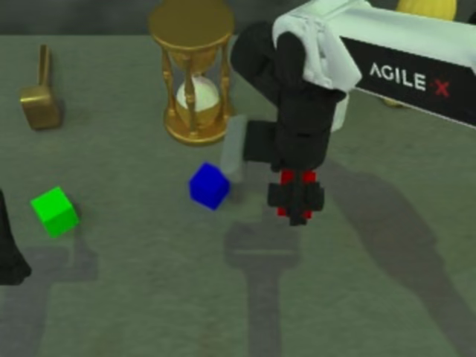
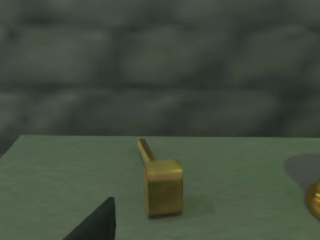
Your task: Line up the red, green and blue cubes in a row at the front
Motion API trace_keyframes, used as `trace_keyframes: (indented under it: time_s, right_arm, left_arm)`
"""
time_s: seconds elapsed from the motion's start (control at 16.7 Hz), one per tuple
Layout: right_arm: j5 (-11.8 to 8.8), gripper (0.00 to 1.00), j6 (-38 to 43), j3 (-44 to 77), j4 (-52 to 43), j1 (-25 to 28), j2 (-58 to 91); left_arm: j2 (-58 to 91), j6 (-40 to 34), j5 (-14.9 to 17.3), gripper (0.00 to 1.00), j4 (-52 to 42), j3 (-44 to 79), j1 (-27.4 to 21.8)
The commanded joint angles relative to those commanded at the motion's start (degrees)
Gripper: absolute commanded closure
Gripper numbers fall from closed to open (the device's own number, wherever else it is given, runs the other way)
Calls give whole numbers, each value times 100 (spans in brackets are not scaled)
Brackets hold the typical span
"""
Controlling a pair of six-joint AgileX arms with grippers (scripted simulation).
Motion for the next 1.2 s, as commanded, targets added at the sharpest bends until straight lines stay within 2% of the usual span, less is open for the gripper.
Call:
trace_keyframes:
  time_s: [0.24,0.42,0.9,1.2]
  right_arm:
    - [-15,100,923,544,-313,1448,244]
    - [-9,100,1397,801,-437,2107,317]
    - [-13,100,1496,753,-356,2243,319]
    - [-8,100,1529,-20,657,2240,511]
  left_arm:
    - [0,0,0,0,0,0,0]
    - [0,0,0,0,0,0,0]
    - [0,0,0,0,0,0,0]
    - [0,0,0,0,0,0,0]
